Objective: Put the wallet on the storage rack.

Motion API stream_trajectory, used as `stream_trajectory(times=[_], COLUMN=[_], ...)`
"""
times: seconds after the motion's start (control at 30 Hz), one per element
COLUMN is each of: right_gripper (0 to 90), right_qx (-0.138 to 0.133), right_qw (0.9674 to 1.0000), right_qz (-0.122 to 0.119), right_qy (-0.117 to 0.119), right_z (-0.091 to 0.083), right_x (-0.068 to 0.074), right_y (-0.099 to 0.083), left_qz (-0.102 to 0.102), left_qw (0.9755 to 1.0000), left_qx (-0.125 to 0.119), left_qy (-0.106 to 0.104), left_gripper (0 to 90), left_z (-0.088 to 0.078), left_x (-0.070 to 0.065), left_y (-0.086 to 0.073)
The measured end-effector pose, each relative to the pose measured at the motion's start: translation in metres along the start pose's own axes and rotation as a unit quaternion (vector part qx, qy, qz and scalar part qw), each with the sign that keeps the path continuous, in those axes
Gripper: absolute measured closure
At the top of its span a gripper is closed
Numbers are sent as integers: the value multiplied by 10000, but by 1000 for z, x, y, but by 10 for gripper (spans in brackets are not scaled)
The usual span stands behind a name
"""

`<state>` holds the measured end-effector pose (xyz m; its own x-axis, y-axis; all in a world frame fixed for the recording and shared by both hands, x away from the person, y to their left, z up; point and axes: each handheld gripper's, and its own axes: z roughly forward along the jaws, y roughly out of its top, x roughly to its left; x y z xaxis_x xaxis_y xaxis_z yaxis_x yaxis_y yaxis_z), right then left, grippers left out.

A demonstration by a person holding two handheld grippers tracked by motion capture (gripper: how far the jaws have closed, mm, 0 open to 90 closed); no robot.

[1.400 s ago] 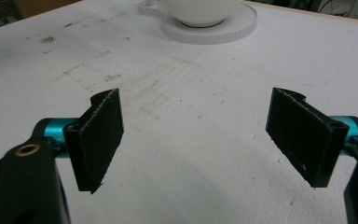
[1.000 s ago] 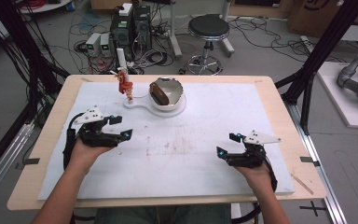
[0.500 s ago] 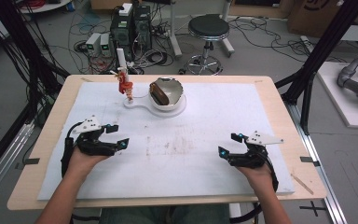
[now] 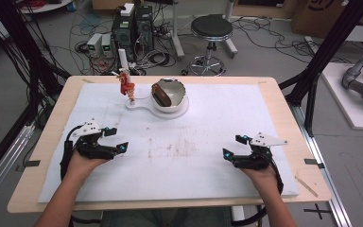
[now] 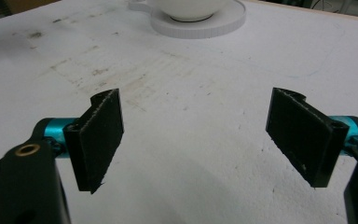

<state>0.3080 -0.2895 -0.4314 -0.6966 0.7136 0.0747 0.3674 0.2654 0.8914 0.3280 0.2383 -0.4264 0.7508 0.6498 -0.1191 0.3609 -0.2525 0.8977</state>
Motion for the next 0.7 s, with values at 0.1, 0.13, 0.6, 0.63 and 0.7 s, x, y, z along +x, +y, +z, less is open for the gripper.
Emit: stream_trajectory(times=[0.1,0.13,0.6,0.63,0.7], right_gripper=[192,192,192,192,192], right_qx=[20,20,53,50,68], right_qw=[10000,10000,10000,10000,10000], right_qz=[0,9,2,-5,19], right_qy=[-9,-14,-27,-26,-14], right_z=[0,0,4,4,5], right_x=[0,0,-1,-1,0], right_y=[-1,-1,0,1,1], left_qz=[-16,-11,72,67,33], left_qw=[10000,10000,10000,10000,10000], left_qx=[-2,5,17,25,21], left_qy=[-7,-18,15,26,31], left_gripper=[191,191,192,192,191], left_z=[0,0,-5,-5,-5], left_x=[0,0,0,1,1], left_y=[-1,-2,-3,-3,-4])
